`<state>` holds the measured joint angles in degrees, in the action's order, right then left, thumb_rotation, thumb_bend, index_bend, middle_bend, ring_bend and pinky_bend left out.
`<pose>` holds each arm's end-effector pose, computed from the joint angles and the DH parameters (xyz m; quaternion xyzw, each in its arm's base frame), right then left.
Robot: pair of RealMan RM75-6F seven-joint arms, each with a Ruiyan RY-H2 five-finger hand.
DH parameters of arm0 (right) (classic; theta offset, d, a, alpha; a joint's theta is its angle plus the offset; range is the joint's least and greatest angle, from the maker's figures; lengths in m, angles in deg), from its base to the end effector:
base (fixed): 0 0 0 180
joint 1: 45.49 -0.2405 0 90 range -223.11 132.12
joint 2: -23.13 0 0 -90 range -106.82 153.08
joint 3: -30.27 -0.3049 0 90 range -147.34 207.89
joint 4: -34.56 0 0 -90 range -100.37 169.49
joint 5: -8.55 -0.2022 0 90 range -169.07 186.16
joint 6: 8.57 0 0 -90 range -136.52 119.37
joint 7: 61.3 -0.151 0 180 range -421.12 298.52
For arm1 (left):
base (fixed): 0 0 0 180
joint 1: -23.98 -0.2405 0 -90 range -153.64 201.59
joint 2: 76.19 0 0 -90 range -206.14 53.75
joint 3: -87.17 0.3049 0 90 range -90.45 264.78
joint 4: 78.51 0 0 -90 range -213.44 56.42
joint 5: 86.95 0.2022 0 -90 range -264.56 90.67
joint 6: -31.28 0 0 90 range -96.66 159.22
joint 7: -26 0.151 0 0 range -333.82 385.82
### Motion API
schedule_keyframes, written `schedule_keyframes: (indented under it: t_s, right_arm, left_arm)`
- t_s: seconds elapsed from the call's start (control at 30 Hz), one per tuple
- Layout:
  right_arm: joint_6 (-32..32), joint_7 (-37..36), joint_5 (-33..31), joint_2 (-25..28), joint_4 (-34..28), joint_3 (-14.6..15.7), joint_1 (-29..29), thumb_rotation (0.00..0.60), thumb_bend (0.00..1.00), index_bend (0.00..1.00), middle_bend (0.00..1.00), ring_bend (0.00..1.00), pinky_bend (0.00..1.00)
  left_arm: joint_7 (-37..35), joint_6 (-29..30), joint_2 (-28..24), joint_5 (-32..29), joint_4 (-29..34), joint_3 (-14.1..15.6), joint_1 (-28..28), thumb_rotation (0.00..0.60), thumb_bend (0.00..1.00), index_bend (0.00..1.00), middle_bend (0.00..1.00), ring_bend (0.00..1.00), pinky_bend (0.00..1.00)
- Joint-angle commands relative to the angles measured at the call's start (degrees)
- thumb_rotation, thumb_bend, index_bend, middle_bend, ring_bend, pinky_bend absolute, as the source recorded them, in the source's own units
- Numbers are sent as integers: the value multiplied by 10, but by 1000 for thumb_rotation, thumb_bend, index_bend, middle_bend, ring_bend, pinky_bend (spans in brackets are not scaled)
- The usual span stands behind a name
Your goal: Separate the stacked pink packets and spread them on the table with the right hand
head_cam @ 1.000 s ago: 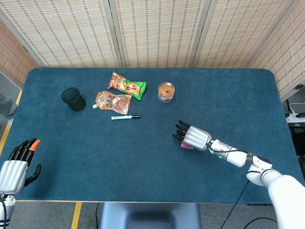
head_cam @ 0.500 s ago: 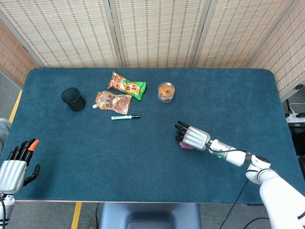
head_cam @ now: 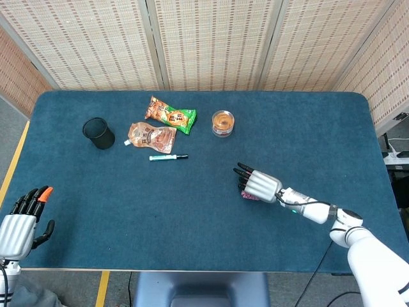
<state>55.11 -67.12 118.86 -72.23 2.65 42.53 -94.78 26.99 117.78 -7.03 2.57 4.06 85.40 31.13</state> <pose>-0.2530 -0.4250 -0.0111 0.9162 0.0428 0.2278 0.3269 -0.3620 0.2037 0.1678 -0.6336 -0.3302 -0.3834 0.5853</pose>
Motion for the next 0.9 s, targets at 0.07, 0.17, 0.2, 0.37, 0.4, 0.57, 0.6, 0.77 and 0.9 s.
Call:
schedule_keyframes:
  t_s: [0.07,0.17,0.2,0.37,0.4,0.57,0.6,0.77,0.9]
  right_arm:
    - [7,1,-3,0,0,0,1,600,200,360,312,6,60]
    - [15,0,-5,1,2,0,2,600,199,382,326,18,66]
    - [16,-1,-6,0,2,0,2,600,200,386,329,20,66]
    - [20,-2,-6,-3,8,2,2,600,200,418,351,35,71]
    - [21,-2,-6,-5,9,3,2,600,200,423,354,37,71]
    - [28,-2,-7,-7,13,4,1,600,200,441,365,42,71]
    - [29,-2,-7,-6,14,4,1,600,199,443,366,42,71]
    - [35,-4,-9,0,11,5,1,600,200,446,367,45,71]
    - [40,-1,-9,6,5,6,1,600,199,449,367,45,71]
  left_arm:
    - [-2,1,3,1,-5,0,0,600,460,0,83,92,176]
    - [-3,7,-1,7,-1,1,-1,600,459,0,84,91,175]
    - [-3,5,-2,5,1,1,-1,600,459,0,84,91,175]
    - [0,3,-4,4,5,2,0,600,460,0,85,91,176]
    - [0,3,-3,5,4,2,0,600,460,0,85,91,176]
    - [1,2,-4,3,7,1,0,600,459,0,85,91,175]
    - [1,2,-4,3,7,1,0,600,459,0,85,92,175]
    - [1,0,-3,3,5,1,2,600,458,0,85,91,175]
    - [0,2,-2,5,2,2,1,600,459,0,85,91,176]
